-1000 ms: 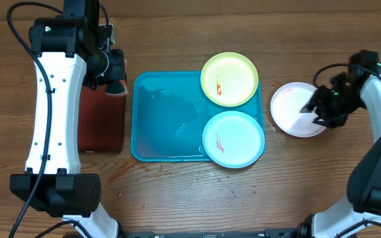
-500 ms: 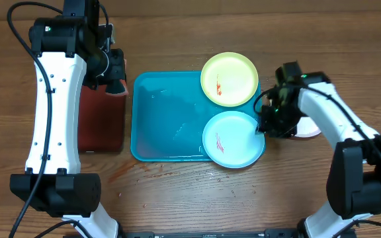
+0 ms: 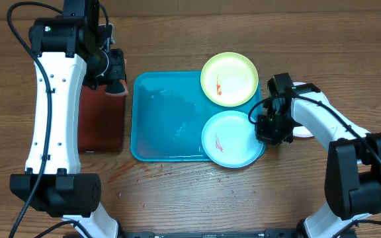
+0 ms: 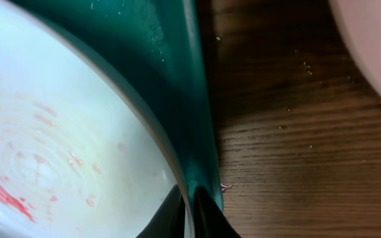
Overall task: Clean dirty plates on tray and stack at the side
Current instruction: 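Release the white plate and move the right gripper back toward the tray, then grip the rim of the light blue plate with the right gripper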
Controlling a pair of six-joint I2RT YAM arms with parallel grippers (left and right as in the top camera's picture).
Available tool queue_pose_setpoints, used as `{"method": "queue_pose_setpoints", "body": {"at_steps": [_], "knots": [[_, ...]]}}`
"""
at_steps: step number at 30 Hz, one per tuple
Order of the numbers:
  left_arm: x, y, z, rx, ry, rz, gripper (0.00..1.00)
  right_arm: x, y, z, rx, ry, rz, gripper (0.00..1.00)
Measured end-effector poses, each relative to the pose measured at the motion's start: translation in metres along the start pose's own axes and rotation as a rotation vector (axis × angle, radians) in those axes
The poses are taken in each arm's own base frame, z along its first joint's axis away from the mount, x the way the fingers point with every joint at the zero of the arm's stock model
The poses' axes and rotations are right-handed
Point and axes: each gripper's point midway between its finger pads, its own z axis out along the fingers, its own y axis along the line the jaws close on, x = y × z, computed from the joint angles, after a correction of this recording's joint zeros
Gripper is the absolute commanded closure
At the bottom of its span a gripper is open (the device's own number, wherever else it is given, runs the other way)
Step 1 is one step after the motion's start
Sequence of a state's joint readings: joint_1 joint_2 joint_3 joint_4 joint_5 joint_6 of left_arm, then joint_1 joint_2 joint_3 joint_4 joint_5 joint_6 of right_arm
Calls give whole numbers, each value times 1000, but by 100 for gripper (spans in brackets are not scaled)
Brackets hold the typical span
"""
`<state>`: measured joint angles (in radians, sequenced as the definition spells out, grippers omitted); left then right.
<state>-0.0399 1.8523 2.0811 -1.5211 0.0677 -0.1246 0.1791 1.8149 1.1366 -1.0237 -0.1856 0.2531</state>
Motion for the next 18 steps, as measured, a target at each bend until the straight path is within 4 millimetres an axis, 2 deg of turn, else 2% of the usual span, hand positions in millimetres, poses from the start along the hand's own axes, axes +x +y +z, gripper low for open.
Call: {"method": "queue_pose_setpoints", "body": {"at_steps": [11,14,18], "knots": [[0,0,0,0,0,0,96,7,7,1,-17,25,19,96],[0,0,0,0,0,0,96,5,24,3,-25,0,6,96],[0,0,0,0,0,0,96,1,72,10,-58,-86,-12,96]]}}
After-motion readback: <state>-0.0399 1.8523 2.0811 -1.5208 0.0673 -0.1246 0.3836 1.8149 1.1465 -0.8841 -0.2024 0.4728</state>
